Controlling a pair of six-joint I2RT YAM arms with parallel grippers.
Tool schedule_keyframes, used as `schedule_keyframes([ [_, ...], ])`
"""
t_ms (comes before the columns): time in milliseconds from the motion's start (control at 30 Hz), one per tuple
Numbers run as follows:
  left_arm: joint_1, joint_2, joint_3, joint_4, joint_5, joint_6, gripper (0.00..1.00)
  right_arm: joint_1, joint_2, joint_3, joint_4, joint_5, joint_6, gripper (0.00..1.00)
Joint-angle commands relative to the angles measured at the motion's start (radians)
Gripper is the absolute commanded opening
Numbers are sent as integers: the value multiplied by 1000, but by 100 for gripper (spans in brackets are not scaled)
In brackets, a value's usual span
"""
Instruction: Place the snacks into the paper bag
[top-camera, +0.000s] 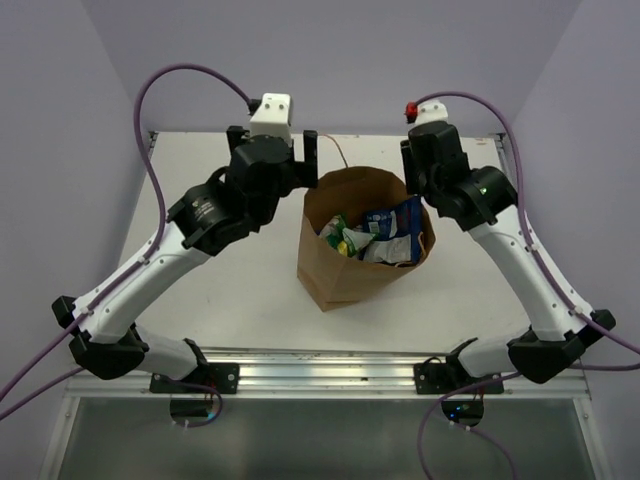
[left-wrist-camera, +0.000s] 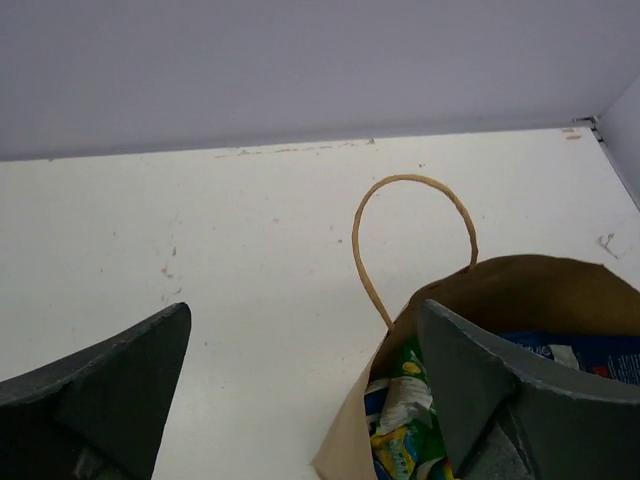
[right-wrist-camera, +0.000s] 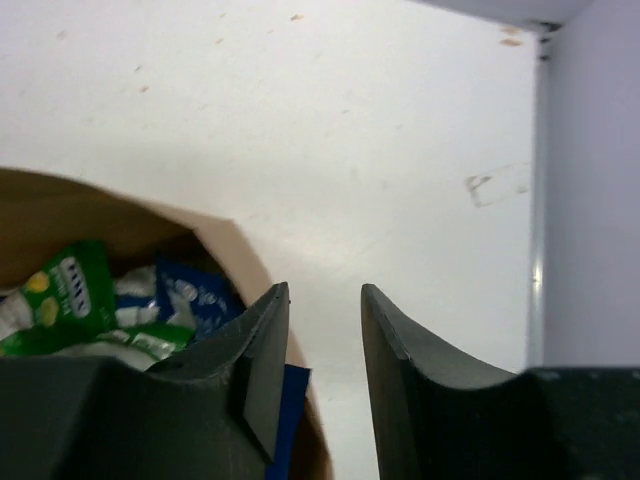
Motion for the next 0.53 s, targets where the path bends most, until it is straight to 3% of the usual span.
schedule_keyframes([
  [0, 1, -6, 78, 156, -86, 156, 100, 1, -33, 79, 85, 293, -91, 40],
  [100, 23, -1, 102, 188, -92, 219, 100, 3, -63, 76, 188, 447, -211, 55],
  [200, 72, -1, 99, 181, -46, 218, 100, 3, -91, 15, 294, 557, -317, 63],
  [300, 172, -4, 96, 145, 21, 166, 100, 3, -114, -52, 360, 596, -381, 70],
  [400, 231, -18, 73, 153, 34, 167, 100, 0, -131, -85, 382, 586, -389, 71],
  [500, 263, -15, 65, 162, 29, 198, 100, -8, -117, -71, 380, 586, -387, 82],
])
